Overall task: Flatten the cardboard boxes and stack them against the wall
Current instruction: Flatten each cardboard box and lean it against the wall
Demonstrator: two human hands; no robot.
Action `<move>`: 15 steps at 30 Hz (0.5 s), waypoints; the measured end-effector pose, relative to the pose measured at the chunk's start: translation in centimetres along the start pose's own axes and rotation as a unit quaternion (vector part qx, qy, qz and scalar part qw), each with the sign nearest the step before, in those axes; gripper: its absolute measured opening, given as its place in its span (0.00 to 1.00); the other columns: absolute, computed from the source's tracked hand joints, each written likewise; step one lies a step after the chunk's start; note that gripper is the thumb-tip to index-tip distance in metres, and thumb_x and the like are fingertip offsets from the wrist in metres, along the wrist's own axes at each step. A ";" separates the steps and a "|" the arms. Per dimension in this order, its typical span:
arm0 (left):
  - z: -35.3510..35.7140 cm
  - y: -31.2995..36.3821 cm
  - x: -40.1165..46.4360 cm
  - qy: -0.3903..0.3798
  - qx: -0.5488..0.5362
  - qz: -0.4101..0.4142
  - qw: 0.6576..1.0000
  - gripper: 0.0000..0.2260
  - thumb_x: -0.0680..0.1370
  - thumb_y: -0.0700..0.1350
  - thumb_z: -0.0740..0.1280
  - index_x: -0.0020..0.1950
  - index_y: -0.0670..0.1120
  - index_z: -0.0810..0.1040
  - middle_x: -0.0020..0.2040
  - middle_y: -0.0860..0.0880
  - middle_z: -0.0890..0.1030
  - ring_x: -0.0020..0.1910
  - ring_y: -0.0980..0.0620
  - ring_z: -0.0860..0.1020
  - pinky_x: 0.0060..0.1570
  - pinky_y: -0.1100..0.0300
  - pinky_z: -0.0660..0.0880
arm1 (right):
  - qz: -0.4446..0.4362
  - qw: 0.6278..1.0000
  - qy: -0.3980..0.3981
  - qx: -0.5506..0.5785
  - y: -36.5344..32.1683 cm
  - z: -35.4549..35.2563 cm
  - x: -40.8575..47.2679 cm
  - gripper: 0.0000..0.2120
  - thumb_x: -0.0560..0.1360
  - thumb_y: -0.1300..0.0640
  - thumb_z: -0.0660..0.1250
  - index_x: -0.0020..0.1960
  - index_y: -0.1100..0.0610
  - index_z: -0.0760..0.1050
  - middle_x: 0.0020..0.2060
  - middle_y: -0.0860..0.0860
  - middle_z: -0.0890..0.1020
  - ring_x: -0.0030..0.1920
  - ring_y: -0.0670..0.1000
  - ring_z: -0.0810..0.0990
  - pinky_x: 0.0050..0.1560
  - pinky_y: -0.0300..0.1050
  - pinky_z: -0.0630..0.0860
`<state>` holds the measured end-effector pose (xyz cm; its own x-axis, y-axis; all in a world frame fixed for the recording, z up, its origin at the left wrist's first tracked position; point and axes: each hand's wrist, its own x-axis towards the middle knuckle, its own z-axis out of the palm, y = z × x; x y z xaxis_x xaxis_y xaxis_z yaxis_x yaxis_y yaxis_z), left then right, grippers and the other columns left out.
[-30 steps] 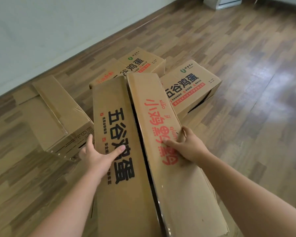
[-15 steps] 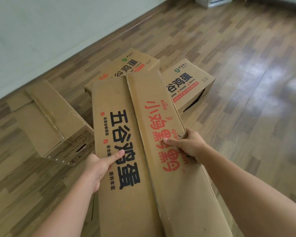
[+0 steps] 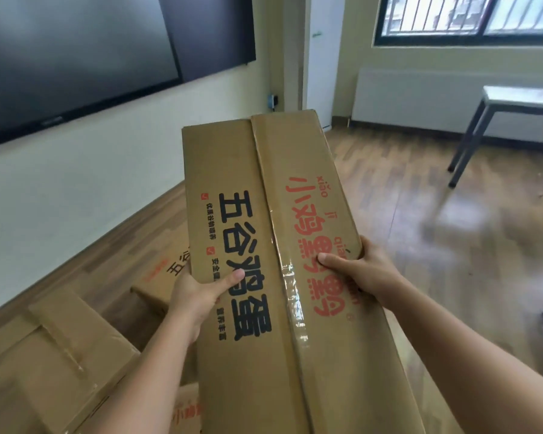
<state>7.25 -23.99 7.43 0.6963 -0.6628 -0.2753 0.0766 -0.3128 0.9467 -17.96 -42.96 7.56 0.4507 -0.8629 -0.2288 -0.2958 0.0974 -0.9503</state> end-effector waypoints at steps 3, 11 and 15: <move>3.8 5.1 -0.2 -0.017 -0.002 0.033 0.999 0.49 0.48 0.66 0.85 0.67 0.55 0.76 0.55 0.49 0.87 0.55 0.45 0.85 0.57 0.35 0.80 | -0.037 0.999 0.028 0.018 -3.0 -4.7 0.0 0.41 0.54 0.37 0.88 0.62 0.49 0.79 0.49 0.49 0.90 0.47 0.53 0.91 0.52 0.56 0.86; 19.4 16.4 -1.0 -0.046 -0.002 0.106 0.993 0.47 0.50 0.65 0.86 0.66 0.55 0.76 0.53 0.49 0.88 0.50 0.46 0.87 0.51 0.40 0.83 | -0.116 0.989 0.083 0.031 -8.3 -22.2 2.7 0.36 0.59 0.40 0.87 0.63 0.46 0.79 0.49 0.46 0.90 0.47 0.50 0.90 0.53 0.56 0.86; 26.8 20.8 -0.9 -0.064 -0.016 0.128 0.990 0.43 0.55 0.59 0.86 0.68 0.54 0.75 0.54 0.47 0.87 0.51 0.45 0.87 0.53 0.39 0.83 | -0.140 0.984 0.103 0.027 -10.9 -30.2 4.4 0.35 0.60 0.41 0.87 0.63 0.45 0.77 0.50 0.46 0.90 0.46 0.49 0.90 0.52 0.55 0.87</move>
<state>-10.93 -48.14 22.86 0.5993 -0.7994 -0.0420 -0.0676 -0.1028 0.9924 -38.22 -62.79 23.31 0.3268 -0.9412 0.0854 -0.1370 -0.1366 -0.9811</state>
